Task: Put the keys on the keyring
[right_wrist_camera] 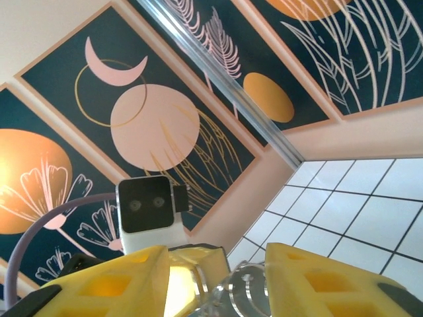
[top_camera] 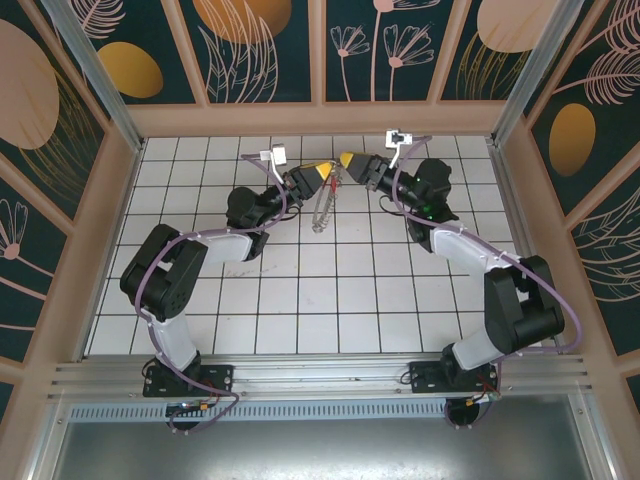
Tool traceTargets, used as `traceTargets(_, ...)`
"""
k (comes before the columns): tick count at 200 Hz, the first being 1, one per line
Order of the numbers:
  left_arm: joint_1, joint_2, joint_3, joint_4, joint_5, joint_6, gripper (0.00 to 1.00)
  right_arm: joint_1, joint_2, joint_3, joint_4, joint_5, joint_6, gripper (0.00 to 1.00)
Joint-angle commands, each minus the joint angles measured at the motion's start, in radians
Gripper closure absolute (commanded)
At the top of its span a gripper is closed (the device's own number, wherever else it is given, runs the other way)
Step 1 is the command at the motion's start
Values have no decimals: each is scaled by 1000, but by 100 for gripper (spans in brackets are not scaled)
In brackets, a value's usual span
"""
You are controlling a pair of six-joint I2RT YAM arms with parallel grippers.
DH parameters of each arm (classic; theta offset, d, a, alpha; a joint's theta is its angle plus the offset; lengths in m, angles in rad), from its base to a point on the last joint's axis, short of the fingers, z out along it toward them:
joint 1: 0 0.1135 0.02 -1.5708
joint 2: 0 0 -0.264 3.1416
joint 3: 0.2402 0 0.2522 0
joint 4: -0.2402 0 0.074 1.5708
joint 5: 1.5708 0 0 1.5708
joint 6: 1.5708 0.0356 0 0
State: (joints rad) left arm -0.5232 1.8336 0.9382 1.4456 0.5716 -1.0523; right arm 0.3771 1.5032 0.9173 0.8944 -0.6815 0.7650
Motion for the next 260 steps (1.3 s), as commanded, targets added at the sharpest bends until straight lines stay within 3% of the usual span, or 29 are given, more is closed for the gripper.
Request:
traceTargets(1, 5, -28, 4, 42, 2, -8, 100, 8, 0, -16, 87, -24, 4, 60)
traceTargets(49, 5, -12, 11, 85, 0, -62, 100, 13, 13, -28, 110, -27, 19, 63)
traceTargets(202, 5, -1, 22, 74, -7, -58, 100, 43, 46, -32, 130, -38, 33, 78)
traceTargets(260, 5, 0, 23, 73, -9, -58, 100, 47, 40, -49, 139, -38, 38, 77)
